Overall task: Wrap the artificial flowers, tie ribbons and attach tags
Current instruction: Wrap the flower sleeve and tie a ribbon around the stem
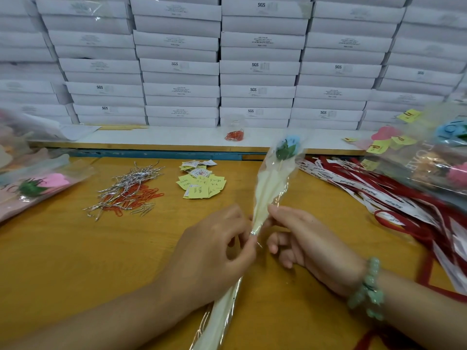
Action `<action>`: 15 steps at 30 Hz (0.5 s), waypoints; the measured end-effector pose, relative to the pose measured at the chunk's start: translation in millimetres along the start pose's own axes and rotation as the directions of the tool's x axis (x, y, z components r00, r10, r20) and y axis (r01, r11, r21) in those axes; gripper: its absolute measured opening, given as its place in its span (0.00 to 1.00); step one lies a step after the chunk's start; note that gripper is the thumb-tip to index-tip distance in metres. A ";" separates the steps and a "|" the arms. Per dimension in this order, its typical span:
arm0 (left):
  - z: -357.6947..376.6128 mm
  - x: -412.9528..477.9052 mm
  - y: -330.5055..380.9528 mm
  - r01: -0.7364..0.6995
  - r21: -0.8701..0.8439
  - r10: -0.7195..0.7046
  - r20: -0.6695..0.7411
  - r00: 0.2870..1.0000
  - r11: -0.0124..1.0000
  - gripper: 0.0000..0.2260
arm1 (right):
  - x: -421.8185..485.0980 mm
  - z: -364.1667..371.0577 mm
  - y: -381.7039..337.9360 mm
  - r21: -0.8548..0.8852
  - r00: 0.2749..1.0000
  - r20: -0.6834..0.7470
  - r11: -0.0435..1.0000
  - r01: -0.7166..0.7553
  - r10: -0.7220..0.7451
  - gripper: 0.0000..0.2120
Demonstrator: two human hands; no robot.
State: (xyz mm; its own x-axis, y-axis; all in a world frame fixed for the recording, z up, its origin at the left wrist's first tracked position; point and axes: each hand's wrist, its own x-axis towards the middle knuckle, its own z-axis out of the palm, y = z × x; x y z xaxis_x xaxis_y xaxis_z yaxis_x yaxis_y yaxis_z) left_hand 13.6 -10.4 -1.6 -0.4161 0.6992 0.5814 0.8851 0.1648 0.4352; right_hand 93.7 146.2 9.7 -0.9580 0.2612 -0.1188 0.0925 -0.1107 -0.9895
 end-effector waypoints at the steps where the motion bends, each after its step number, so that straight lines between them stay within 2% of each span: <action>1: 0.3 -0.7 0.8 -0.020 0.033 0.019 0.019 1.000 0.999 0.12 | 1.1 -0.6 0.8 -0.013 1.000 -0.017 1.000 0.013 -0.013 0.22; 3: 1.0 -1.6 1.3 -0.050 0.071 0.046 0.061 0.997 0.996 0.13 | 3.0 -2.8 3.0 -0.003 0.999 -0.035 0.999 0.034 -0.034 0.23; 6: 1.8 -1.5 1.7 -0.041 0.043 0.035 0.128 0.991 0.998 0.16 | 6.4 -7.0 4.0 0.103 1.000 -0.014 0.995 0.006 -0.004 0.16; 9: 1.9 0.6 -1.2 0.047 -0.049 -0.039 0.156 0.987 0.998 0.18 | 10.6 -13.2 1.9 0.176 1.000 0.006 0.984 -0.019 0.018 0.21; 12: 2.3 2.4 -4.8 0.105 -0.095 -0.082 0.223 0.971 0.990 0.20 | 13.2 -18.4 1.3 0.174 1.000 -0.016 0.985 -0.018 0.021 0.20; 15: 4.9 1.6 -6.0 0.080 -0.022 -0.072 0.251 0.965 0.997 0.18 | 14.5 -24.1 -2.6 0.125 0.999 -0.001 0.991 -0.037 0.037 0.19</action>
State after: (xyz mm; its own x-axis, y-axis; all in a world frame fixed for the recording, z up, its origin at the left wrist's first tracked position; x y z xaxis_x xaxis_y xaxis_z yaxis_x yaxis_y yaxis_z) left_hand 8.7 -6.8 -6.6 -0.4130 0.8379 0.3569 0.8442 0.2051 0.4953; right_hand 86.1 173.4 8.6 -0.9537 0.2576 -0.1555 0.0930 -0.2393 -0.9665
